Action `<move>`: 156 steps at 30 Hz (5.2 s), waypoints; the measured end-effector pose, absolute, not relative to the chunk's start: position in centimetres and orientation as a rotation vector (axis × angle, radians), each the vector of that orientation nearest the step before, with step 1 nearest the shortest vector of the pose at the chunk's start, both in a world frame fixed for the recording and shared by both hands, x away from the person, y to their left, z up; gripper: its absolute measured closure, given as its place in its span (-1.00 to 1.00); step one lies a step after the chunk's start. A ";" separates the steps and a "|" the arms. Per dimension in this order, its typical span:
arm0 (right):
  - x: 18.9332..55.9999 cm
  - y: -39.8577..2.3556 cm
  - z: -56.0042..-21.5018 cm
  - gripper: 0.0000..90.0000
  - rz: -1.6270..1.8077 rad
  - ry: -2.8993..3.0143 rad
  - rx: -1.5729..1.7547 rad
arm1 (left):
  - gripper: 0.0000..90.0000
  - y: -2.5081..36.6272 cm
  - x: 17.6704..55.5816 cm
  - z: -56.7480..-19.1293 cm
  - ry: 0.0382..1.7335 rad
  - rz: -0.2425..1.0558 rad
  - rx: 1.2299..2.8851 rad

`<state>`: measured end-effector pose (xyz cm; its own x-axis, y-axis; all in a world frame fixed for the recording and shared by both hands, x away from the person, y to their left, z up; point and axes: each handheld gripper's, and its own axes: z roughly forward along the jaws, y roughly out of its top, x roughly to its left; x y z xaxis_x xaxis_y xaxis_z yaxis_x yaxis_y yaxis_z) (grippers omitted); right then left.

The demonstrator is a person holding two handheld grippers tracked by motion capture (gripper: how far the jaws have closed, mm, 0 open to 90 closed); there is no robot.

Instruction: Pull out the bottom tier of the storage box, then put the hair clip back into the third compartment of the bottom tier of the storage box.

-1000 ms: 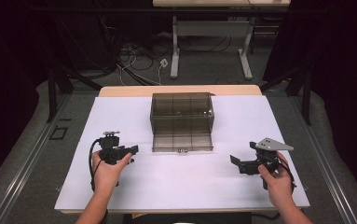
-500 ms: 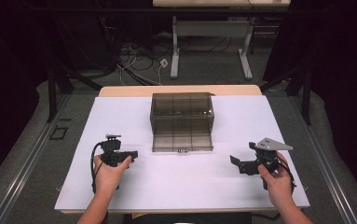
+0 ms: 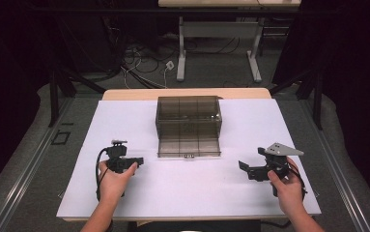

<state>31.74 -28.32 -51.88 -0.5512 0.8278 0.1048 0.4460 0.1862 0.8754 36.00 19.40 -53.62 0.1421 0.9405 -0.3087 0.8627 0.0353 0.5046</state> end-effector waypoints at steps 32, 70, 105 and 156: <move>31.8 -28.5 -51.9 -0.88 1.328 2.065 1.216 | 0.68 19.3 36.2 -54.0 1.805 0.142 1.851; 31.7 -28.6 -51.9 -0.87 1.324 2.064 1.213 | 0.77 19.3 35.9 -53.3 1.756 0.190 1.808; 31.7 -28.7 -51.8 -0.86 1.314 2.059 1.221 | 0.77 19.3 34.4 -51.5 1.614 0.361 1.744; 31.6 -28.8 -51.8 -0.86 1.328 2.042 1.217 | 0.77 14.7 32.8 -48.8 1.368 0.437 1.755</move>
